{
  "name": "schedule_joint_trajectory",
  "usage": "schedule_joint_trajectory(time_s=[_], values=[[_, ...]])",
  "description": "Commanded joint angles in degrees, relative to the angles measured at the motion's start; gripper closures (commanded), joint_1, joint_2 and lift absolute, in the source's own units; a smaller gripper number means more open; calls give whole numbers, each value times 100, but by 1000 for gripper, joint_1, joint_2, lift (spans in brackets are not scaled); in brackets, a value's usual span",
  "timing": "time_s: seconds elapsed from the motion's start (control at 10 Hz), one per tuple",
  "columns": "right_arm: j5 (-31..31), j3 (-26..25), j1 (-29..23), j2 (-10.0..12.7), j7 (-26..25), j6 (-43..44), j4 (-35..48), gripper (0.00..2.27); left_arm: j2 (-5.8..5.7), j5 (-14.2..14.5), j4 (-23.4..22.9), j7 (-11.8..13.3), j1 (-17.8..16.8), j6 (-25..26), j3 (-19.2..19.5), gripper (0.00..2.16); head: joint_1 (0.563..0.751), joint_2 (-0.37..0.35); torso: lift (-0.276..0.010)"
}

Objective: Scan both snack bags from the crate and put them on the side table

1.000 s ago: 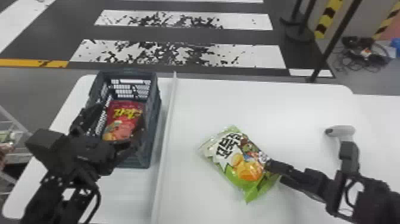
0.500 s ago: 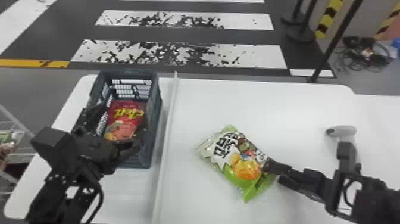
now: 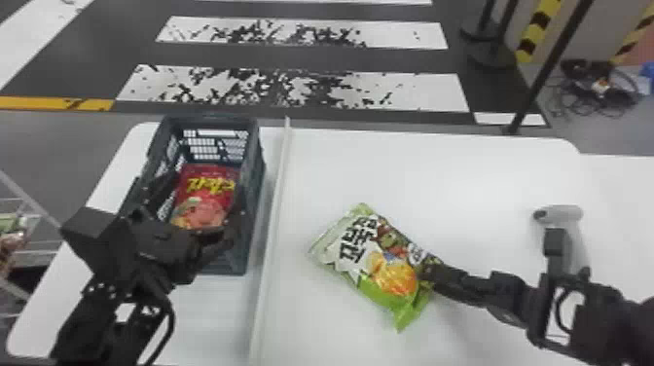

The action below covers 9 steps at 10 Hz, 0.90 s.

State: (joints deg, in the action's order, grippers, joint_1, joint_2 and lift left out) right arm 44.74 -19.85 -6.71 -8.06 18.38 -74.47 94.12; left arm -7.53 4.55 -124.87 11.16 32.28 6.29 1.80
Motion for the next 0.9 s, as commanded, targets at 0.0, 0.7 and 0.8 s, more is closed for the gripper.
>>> schedule_joint_trajectory(time_s=[0.0,0.7,0.8], values=[[17,-72,12,6,26,15,-25,2256,-3,2,6,0,15,0,5,36,695,18,-87],[-27,-766,-340,41,-537,489,2049,2256,-3,2,-29,-9,50,-53,14,39,695,-48,-87],[-704,-520,-366,50,-836,700,2576,2256,-12,72,-20,-18,7,-70,31,39,695,-74,-87]])
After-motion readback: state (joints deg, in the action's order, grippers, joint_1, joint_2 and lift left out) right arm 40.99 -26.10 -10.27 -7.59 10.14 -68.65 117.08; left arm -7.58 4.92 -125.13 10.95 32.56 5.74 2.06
